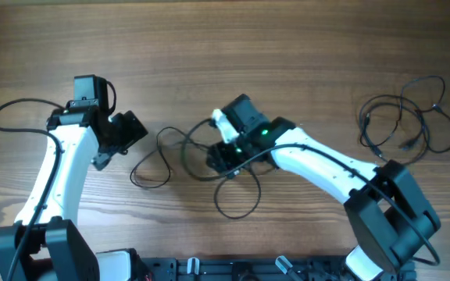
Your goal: Untangle cables
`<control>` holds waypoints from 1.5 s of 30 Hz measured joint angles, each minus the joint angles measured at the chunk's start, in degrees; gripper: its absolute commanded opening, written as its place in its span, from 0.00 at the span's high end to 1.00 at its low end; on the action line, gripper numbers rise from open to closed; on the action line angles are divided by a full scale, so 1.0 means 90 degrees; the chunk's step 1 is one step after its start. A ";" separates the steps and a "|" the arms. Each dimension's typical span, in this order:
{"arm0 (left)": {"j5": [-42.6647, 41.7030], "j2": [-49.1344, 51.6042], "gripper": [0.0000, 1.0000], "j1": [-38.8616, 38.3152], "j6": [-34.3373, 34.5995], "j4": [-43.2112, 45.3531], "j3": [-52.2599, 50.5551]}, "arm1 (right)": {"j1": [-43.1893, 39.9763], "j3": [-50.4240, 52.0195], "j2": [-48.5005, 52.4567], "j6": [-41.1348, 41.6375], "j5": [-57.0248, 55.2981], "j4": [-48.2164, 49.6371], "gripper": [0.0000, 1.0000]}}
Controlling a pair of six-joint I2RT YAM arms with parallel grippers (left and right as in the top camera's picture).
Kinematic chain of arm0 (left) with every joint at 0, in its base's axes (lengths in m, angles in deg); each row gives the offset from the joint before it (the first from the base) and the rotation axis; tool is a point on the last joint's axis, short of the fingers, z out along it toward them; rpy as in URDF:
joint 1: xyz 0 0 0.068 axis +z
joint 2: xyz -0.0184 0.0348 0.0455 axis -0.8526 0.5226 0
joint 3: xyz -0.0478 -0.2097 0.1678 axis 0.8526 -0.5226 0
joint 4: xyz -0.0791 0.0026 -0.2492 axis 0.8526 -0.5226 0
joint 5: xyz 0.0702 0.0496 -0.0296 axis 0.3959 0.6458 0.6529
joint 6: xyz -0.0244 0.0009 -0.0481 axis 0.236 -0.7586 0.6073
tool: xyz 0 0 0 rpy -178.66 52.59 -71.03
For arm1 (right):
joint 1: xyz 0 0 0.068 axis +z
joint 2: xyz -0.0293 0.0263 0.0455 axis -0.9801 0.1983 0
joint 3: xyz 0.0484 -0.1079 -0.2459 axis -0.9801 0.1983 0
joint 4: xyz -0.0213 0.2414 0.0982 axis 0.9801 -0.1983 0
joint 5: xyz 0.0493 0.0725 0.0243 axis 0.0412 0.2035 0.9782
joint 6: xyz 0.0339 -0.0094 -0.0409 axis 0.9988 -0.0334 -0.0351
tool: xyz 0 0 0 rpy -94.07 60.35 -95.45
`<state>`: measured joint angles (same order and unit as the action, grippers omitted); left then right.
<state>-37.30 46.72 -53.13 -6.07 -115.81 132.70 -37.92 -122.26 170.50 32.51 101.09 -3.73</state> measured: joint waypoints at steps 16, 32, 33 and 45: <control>0.0032 -0.0002 0.00 0.1251 0.0311 -0.0163 -0.0010 | 0.0228 -0.2635 0.0614 -0.2458 -0.1202 -0.0384 0.26; 0.0277 -0.0002 0.00 0.1251 0.0117 -0.0117 -0.0010 | 0.0622 -0.2861 0.2739 -0.2936 -0.0855 -0.0114 0.34; 0.0279 -0.0002 0.00 0.1251 0.0117 -0.0119 -0.0010 | 0.0631 -0.2861 0.2742 -0.2936 -0.0848 -0.0114 0.44; 0.0277 -0.0002 0.00 0.1251 0.0117 -0.0153 -0.0010 | 0.0631 -0.2861 0.2742 -0.2004 -0.1141 -0.0221 0.96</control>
<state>-34.81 46.70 -41.87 -5.03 -117.19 132.62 -32.23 -148.01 195.18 14.48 90.82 -5.72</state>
